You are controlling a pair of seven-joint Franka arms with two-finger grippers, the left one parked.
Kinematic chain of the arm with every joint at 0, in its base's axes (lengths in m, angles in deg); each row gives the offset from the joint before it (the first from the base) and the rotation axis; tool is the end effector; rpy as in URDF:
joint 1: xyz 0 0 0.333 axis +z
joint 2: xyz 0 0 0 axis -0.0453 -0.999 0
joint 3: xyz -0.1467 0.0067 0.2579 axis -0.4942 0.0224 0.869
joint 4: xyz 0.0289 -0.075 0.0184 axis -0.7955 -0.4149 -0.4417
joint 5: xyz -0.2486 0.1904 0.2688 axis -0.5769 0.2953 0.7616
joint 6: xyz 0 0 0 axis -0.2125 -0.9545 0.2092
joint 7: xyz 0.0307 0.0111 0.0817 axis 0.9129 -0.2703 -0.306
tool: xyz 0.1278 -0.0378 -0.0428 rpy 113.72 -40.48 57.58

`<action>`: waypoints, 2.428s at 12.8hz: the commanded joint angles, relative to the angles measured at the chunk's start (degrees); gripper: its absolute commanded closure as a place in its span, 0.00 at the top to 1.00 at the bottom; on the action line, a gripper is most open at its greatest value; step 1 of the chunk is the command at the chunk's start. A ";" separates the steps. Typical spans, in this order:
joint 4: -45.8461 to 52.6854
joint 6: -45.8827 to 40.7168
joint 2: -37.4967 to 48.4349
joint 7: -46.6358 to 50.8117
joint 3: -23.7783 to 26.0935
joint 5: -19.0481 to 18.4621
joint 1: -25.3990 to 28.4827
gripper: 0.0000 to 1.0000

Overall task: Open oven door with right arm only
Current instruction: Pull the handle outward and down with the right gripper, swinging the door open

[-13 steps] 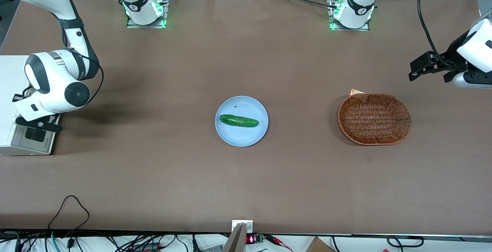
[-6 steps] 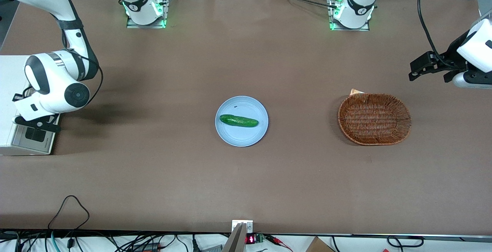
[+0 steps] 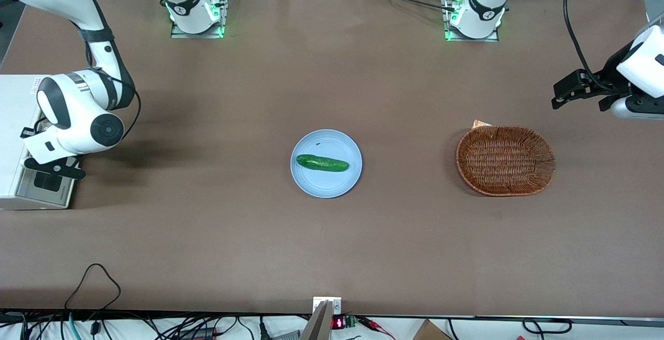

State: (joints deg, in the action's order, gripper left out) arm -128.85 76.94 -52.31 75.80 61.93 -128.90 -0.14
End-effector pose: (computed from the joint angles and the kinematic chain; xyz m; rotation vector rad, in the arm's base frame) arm 0.5970 -0.1359 0.2356 2.0820 -0.1086 -0.0337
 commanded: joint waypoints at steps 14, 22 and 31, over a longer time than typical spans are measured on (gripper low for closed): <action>-0.30 1.33 -4.50 2.63 1.12 6.64 5.29 0.03; -0.12 1.42 -6.79 4.13 1.12 6.64 6.87 0.03; 0.75 1.42 -10.39 4.83 1.12 6.64 8.19 0.03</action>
State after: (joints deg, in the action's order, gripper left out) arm -128.28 79.51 -61.73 79.83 64.01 -122.52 8.32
